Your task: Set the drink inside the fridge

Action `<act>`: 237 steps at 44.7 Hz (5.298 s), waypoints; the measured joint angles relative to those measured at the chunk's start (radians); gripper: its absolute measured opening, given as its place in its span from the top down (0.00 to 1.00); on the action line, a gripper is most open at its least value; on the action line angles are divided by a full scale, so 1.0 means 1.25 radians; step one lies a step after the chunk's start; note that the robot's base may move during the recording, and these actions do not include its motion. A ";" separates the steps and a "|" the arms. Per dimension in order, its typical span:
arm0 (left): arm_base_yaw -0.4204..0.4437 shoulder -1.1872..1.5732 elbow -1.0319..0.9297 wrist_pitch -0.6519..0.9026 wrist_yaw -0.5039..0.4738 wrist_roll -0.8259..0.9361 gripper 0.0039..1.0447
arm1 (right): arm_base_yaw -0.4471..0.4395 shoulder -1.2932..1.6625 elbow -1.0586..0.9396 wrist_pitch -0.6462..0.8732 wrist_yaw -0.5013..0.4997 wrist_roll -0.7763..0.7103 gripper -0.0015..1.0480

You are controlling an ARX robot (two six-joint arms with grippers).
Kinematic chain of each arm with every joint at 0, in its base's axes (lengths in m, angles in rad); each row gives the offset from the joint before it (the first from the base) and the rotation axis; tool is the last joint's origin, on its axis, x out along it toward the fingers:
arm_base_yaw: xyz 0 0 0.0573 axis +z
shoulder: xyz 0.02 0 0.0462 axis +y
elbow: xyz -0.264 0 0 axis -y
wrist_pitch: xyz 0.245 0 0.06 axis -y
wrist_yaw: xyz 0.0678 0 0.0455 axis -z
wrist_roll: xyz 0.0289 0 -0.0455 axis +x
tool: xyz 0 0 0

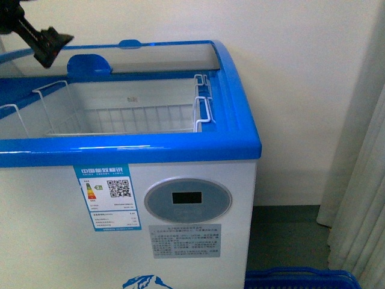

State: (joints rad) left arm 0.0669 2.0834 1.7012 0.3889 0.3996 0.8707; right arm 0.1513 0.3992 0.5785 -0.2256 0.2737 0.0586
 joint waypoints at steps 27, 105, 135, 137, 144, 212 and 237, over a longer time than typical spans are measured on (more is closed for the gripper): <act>-0.002 -0.892 -0.912 -0.145 -0.239 -0.889 0.08 | 0.000 0.000 0.000 0.000 0.000 0.000 0.64; -0.058 -1.662 -1.349 -0.316 -0.320 -0.705 0.98 | 0.362 1.274 0.968 0.035 -0.149 -0.970 0.64; -0.058 -1.663 -1.349 -0.316 -0.320 -0.705 0.98 | 0.376 1.527 1.149 0.143 -0.079 -0.977 0.64; -0.058 -1.663 -1.349 -0.316 -0.320 -0.705 0.98 | 0.374 1.541 1.157 0.152 -0.074 -0.977 0.64; -0.058 -1.662 -1.349 -0.316 -0.320 -0.705 0.98 | 0.367 1.578 1.193 0.161 -0.065 -0.957 0.64; -0.058 -1.663 -1.349 -0.316 -0.320 -0.703 0.98 | 0.360 1.306 0.974 0.116 -0.187 -0.554 0.07; -0.058 -1.663 -1.349 -0.316 -0.320 -0.703 0.98 | -0.027 0.437 0.352 -0.171 -0.121 0.020 0.07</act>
State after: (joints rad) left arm -0.0051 0.0048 0.0154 -0.0055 -0.0002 -0.0082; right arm 0.1173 0.9451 1.0187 -0.4397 0.1219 0.0837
